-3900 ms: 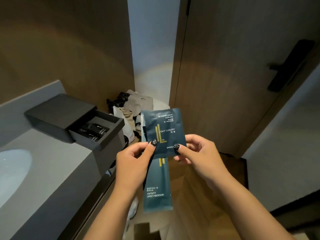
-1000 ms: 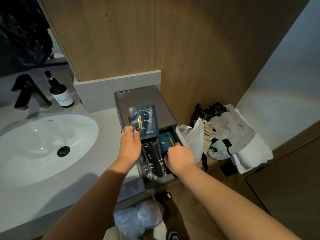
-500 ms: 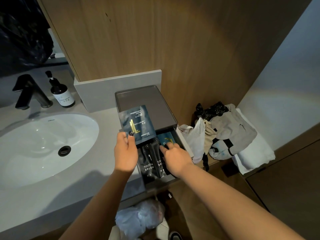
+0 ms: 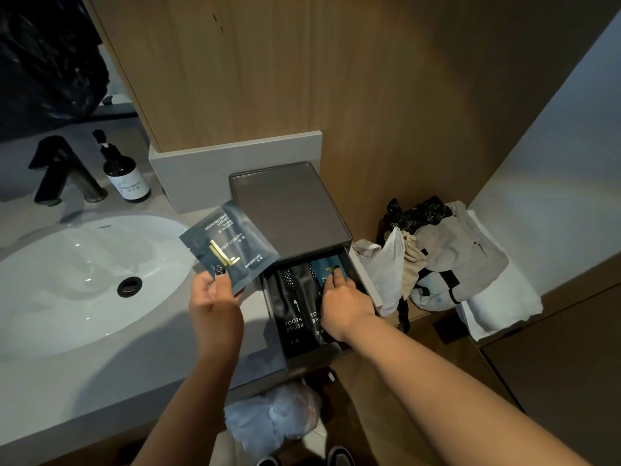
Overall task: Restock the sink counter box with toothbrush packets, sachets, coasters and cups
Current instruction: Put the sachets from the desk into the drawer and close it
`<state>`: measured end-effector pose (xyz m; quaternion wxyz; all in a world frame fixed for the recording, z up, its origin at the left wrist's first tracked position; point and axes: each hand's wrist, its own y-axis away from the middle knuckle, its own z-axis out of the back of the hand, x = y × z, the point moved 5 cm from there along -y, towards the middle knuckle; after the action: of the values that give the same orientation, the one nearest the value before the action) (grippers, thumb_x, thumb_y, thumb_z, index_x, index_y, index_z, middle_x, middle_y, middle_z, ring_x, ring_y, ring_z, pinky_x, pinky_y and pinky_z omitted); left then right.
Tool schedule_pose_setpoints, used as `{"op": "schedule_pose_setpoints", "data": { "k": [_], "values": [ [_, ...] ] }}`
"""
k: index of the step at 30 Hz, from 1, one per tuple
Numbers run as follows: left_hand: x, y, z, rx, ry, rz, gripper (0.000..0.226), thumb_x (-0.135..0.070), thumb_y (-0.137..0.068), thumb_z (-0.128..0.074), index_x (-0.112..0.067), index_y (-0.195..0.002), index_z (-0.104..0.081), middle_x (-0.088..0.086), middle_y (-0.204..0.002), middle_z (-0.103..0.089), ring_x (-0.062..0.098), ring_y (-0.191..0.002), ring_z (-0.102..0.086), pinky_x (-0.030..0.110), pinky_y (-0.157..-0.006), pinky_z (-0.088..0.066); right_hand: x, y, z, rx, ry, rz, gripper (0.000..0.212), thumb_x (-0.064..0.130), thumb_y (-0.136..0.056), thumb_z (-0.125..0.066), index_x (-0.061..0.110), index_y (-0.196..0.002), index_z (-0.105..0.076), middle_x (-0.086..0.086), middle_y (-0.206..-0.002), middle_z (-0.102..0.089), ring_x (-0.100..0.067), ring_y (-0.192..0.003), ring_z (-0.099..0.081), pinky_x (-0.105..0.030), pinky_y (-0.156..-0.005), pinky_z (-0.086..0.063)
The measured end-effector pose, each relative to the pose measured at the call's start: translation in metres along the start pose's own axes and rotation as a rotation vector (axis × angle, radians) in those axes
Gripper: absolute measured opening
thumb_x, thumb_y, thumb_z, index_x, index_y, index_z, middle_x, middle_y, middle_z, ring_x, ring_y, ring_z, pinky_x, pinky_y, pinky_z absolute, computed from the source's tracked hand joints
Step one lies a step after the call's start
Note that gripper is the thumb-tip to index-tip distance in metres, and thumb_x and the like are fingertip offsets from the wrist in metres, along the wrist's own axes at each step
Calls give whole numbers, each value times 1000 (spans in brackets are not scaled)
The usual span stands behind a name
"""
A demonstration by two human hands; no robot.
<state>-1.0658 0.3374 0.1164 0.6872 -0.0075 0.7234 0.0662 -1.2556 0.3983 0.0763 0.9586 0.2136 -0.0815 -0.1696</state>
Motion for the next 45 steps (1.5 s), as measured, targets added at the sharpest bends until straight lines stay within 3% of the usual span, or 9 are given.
{"op": "schedule_pose_setpoints", "data": {
  "k": [4, 13, 17, 20, 22, 27, 36, 41, 45],
  "values": [
    [-1, -3, 2, 7, 94, 94, 14, -12, -100, -42, -14, -91, -53, 4, -88, -67, 15, -84, -66, 17, -72, -54, 12, 3, -1, -48, -15, 237, 65, 33, -100, -37, 23, -154, -2, -5, -162, 4, -30, -148, 0, -44, -119, -17],
    [1, -2, -3, 100, 0, 133, 12, -14, -97, -51, -10, -86, -53, 16, -90, -63, 22, -89, -63, 21, -68, -54, 13, 1, -5, -48, -3, 261, 62, 33, -100, -37, 23, -153, -7, -3, -162, 5, -31, -148, 3, -46, -119, -11],
    [-3, 5, -6, 184, -44, 140, 14, -12, -96, -53, -8, -84, -60, 7, -78, -67, 13, -79, -63, 21, -67, -51, 7, 11, 14, -345, -783, 155, 42, 20, -99, -46, 17, -140, -45, -6, -147, -42, -21, -138, -36, -33, -115, -28],
    [-1, 13, -11, 246, -45, 176, 15, -11, -95, -54, -7, -83, -63, -7, -61, -67, 1, -62, -63, 17, -61, -52, 6, 21, 15, -220, -1500, -53, 23, 18, -98, -48, 11, -110, -66, -11, -115, -67, -24, -112, -62, -37, -95, -52],
    [1, 18, -16, 292, -60, 199, 15, -13, -94, -55, -6, -84, -64, -1, -68, -70, 8, -68, -64, 23, -69, -53, 11, 30, 19, -144, -1652, -35, 25, 18, -98, -47, 4, -99, -68, -15, -107, -70, -25, -104, -67, -35, -86, -56],
    [9, 26, -19, 319, -66, 250, 16, -15, -94, -57, -7, -84, -66, 11, -80, -71, 21, -80, -64, 37, -80, -52, 9, 45, 25, -167, -1730, -17, 26, 22, -97, -49, 9, -96, -70, -14, -103, -73, -23, -96, -70, -34, -80, -58],
    [21, 32, -22, 370, -108, 263, 16, -2, -94, -52, -13, -99, -63, -5, -59, -65, 3, -46, -58, 20, -48, -53, -18, 64, 10, -156, -1560, -170, 14, 8, -94, -54, 4, -102, -65, -14, -87, -70, -15, -53, -65, -21, -48, -52],
    [33, 15, -7, 222, -113, 208, 15, 0, -91, -56, -5, -103, -63, 12, -80, -70, 11, -60, -67, 22, -53, -53, -32, 59, 0, -53, -1596, -312, 15, 2, -94, -53, 3, -107, -60, -15, -85, -64, -14, -48, -62, -20, -44, -49],
    [37, -3, -2, 138, -218, 57, 29, 2, -87, -59, -15, -111, -57, 11, -111, -65, 21, -100, -64, 22, -80, -50, -22, 48, -1, 43, -1616, -335, 19, -4, -93, -51, 12, -99, -60, -11, -85, -64, -16, -56, -65, -20, -49, -54]
  ]
}}
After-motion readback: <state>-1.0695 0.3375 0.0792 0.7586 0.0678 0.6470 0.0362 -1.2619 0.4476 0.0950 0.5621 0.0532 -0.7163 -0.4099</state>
